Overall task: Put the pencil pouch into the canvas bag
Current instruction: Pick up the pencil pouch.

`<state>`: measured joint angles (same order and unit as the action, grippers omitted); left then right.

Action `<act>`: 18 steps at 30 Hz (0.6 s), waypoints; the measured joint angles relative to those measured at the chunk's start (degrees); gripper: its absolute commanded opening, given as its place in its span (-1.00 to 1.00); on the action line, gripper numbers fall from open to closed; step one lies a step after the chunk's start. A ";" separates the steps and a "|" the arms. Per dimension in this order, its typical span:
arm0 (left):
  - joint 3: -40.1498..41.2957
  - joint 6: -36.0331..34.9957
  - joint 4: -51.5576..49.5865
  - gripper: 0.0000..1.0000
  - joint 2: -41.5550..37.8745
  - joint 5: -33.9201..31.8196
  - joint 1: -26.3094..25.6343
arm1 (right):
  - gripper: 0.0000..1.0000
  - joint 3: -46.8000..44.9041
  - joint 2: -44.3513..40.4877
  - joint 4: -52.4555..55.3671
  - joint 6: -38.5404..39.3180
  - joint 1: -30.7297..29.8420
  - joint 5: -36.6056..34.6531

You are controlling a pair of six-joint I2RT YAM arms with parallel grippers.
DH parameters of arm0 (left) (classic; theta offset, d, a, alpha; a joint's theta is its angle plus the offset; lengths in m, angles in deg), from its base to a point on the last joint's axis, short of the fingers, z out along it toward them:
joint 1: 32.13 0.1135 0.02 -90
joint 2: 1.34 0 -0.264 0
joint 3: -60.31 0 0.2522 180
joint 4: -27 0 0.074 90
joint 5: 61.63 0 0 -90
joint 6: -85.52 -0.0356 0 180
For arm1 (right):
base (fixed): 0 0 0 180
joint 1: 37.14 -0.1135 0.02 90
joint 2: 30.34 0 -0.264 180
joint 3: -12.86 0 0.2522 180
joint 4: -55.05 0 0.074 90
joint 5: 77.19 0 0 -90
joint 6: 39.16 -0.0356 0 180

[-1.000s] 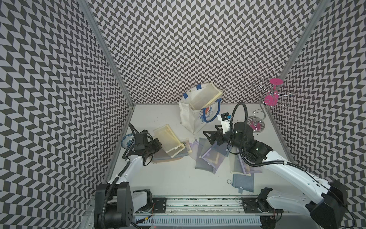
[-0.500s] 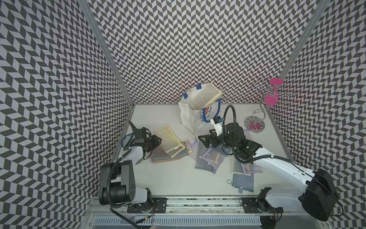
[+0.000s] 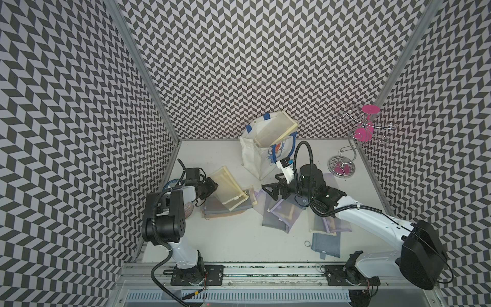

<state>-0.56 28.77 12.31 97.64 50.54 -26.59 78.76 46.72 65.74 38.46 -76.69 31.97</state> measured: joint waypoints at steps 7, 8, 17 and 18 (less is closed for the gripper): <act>0.44 0.74 1.92 -1.00 0.63 -1.07 -1.86 | 0.98 -1.29 -2.91 0.04 0.76 0.42 -1.25; 0.85 0.72 1.88 -1.00 -0.15 -1.29 -1.95 | 0.98 -1.64 -3.61 0.07 0.79 0.48 -1.62; 4.81 -2.21 2.60 -1.00 -21.70 3.61 -4.11 | 0.99 -0.79 -5.95 3.87 -3.91 5.75 0.92; 4.57 -3.02 2.60 -1.00 -24.22 4.39 -5.55 | 0.98 -0.66 -5.95 3.87 -5.11 6.75 2.43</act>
<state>4.01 25.76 14.91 73.43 54.93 -32.14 78.11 40.77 69.61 33.35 -69.94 34.39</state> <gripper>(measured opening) 0.047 0.993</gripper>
